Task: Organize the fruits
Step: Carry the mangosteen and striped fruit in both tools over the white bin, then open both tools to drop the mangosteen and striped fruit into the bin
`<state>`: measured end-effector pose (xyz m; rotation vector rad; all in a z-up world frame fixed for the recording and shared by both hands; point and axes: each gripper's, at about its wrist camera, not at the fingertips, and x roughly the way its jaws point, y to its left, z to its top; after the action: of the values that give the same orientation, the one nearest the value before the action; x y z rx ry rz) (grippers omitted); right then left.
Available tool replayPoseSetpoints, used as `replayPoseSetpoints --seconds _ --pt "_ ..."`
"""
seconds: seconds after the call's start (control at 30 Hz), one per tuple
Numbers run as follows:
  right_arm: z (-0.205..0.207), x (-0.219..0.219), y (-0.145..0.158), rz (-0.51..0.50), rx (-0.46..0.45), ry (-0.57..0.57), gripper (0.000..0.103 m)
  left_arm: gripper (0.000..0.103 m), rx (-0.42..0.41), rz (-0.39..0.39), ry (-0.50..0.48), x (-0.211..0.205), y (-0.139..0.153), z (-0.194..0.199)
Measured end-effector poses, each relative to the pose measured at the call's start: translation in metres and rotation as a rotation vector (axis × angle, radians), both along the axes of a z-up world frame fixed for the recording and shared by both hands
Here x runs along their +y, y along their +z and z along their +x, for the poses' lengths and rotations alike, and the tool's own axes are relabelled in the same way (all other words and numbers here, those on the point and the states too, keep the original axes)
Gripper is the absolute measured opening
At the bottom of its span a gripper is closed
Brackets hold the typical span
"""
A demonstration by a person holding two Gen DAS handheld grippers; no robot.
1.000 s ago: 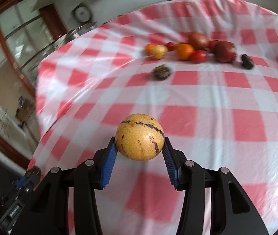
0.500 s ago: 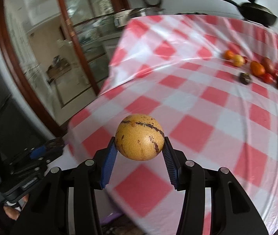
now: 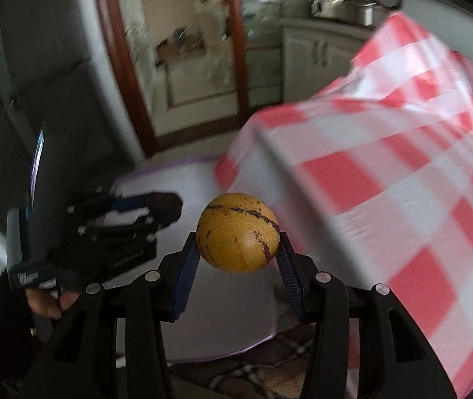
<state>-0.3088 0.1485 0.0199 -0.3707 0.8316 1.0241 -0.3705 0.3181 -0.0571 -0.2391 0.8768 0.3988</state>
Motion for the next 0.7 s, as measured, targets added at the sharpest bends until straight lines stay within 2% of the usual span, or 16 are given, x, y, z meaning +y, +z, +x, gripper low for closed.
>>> replayPoseSetpoints --seconds 0.37,0.43,0.53,0.67,0.7 --pt "-0.004 0.039 -0.079 -0.226 0.159 0.084 0.047 0.040 0.153 -0.043 0.111 0.032 -0.060 -0.020" --pt "-0.008 0.047 -0.091 -0.266 0.164 0.099 0.047 0.040 0.151 -0.082 0.129 0.038 -0.062 -0.021" --pt "-0.019 0.061 -0.105 -0.321 0.150 0.145 0.047 0.040 0.151 -0.068 0.144 0.042 -0.061 -0.022" --pt "-0.036 0.069 -0.114 -0.367 0.116 0.207 0.047 0.040 0.167 -0.088 0.154 0.042 -0.063 -0.020" --pt "-0.037 0.069 -0.115 -0.373 0.114 0.214 0.047 0.043 0.167 -0.091 0.157 0.042 -0.063 -0.021"
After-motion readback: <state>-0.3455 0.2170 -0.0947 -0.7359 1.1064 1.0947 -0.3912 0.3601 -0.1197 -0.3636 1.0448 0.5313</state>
